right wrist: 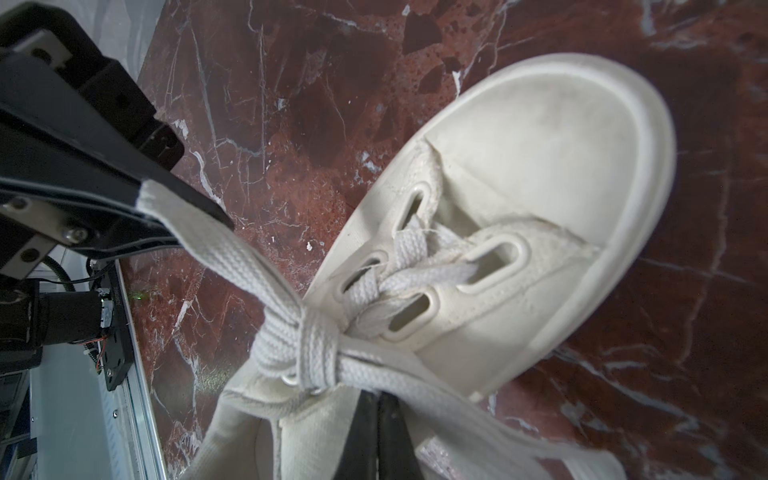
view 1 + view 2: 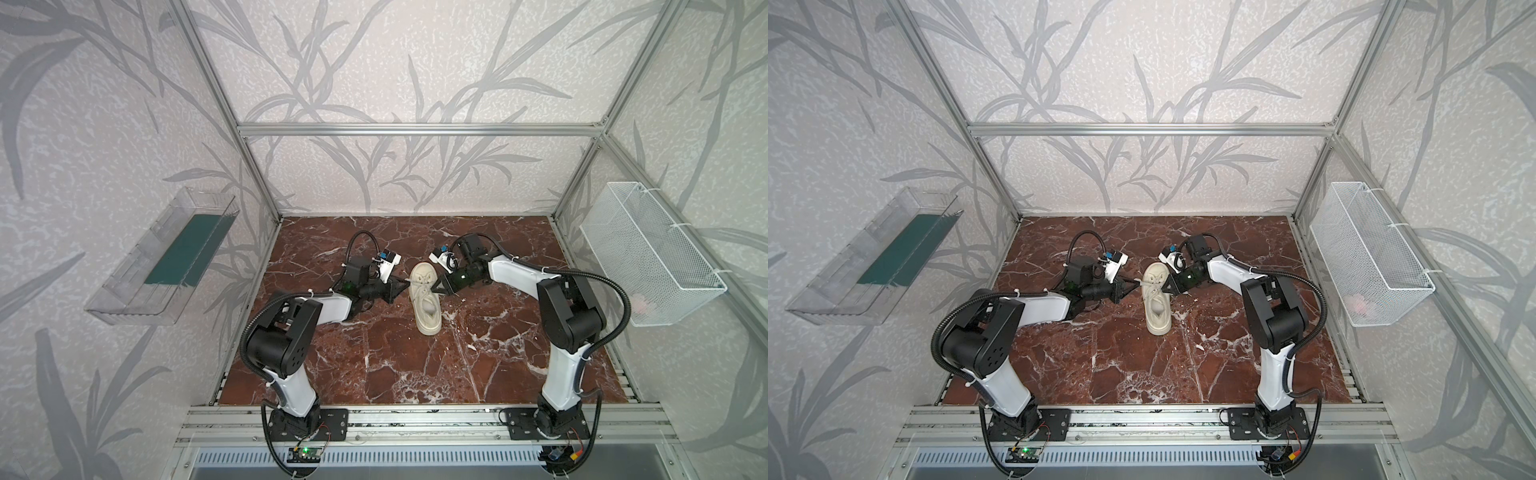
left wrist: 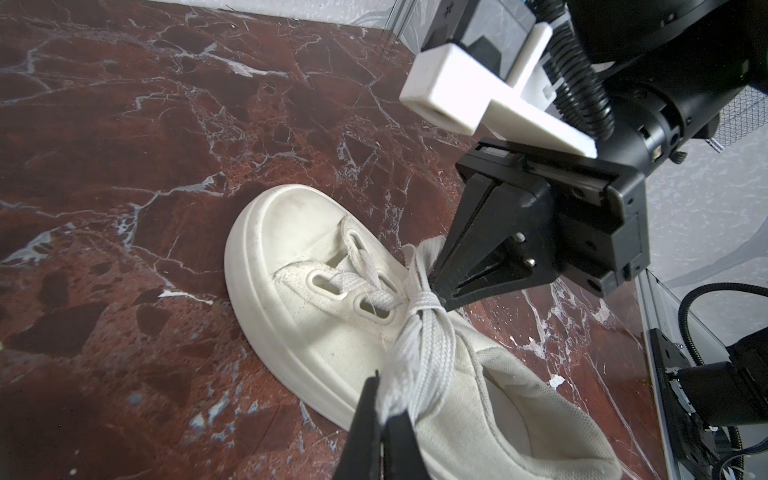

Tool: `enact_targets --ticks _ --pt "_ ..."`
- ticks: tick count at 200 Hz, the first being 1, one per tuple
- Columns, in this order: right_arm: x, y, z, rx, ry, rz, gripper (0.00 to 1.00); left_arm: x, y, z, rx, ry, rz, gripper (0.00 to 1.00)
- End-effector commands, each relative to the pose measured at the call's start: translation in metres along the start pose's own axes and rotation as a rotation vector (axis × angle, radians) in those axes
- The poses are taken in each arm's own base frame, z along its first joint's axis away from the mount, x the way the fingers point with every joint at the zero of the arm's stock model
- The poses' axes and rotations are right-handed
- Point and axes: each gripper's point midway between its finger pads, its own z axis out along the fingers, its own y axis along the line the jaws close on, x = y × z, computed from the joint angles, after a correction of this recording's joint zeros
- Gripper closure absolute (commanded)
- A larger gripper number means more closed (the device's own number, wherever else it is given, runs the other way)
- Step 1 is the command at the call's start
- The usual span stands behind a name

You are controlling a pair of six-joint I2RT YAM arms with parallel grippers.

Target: Tie the shoes

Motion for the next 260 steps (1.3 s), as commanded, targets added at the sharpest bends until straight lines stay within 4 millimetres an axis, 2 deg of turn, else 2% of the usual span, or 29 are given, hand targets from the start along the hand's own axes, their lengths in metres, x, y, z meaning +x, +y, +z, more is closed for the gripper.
enact_targets --ticks 1,103,260 --pt "-0.004 0.012 -0.015 0.016 -0.009 -0.013 1.00 -0.015 0.000 -0.011 -0.037 -0.022 0.046 1.00" --pt "0.012 0.005 -0.022 0.042 0.017 0.057 1.00 0.001 0.017 -0.022 -0.157 0.092 0.079 1.00" --pt "0.042 0.002 -0.031 0.043 0.047 0.118 1.00 0.018 0.055 -0.016 -0.204 0.185 0.050 1.00"
